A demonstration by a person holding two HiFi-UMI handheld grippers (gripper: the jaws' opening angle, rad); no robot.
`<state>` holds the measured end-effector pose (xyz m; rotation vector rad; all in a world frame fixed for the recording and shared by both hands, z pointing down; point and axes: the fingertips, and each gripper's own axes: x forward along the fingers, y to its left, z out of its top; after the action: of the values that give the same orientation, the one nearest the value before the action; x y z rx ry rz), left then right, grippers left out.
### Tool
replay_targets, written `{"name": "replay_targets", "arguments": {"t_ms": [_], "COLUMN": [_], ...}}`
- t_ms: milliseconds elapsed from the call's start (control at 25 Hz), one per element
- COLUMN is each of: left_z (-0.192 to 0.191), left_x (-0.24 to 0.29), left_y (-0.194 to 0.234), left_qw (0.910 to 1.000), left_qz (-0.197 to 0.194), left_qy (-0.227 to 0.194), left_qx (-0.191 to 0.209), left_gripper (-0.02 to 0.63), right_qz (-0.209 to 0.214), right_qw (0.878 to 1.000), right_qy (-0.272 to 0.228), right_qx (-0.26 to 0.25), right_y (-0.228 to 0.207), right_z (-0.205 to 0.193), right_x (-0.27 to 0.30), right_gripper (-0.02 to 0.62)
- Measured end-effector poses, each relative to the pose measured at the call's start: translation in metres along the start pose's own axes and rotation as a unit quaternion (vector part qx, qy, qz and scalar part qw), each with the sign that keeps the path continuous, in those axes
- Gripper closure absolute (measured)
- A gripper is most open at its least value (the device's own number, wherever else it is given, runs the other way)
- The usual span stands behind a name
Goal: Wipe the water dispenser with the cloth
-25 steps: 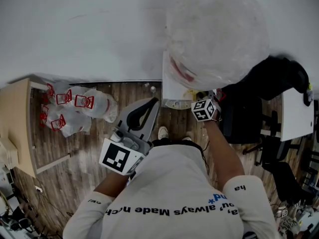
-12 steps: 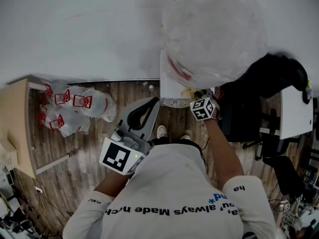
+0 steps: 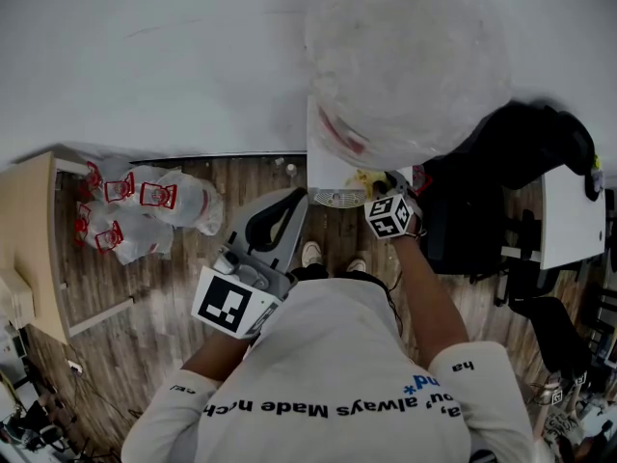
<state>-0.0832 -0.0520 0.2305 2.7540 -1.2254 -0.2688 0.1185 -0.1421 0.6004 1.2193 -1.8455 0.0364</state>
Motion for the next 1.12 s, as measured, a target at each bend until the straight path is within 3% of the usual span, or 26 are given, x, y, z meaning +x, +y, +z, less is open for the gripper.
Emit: {"name": "replay_targets", "arguments": {"t_ms": [840, 1120], "left_z": [0.003, 0.005], "left_x": [0.000, 0.004], "left_y": [-0.015, -0.022], "left_qw": [0.9999, 0.9999], "left_qz": [0.007, 0.006], "left_qy": [-0.001, -0.001], "left_qx": [0.008, 0.014], "left_gripper": [0.586, 0.586], "right_qz": [0.009, 0.019], "right_qw": [1.000, 1.000], "right_qy": [-0.006, 0.003], "right_qx": [0.001, 0.023], "right_y": [0.022, 0.004], "right_z": [-0.020, -0.018], "right_x": [-0.023, -0.028], "right_gripper": [0.546, 0.534]}}
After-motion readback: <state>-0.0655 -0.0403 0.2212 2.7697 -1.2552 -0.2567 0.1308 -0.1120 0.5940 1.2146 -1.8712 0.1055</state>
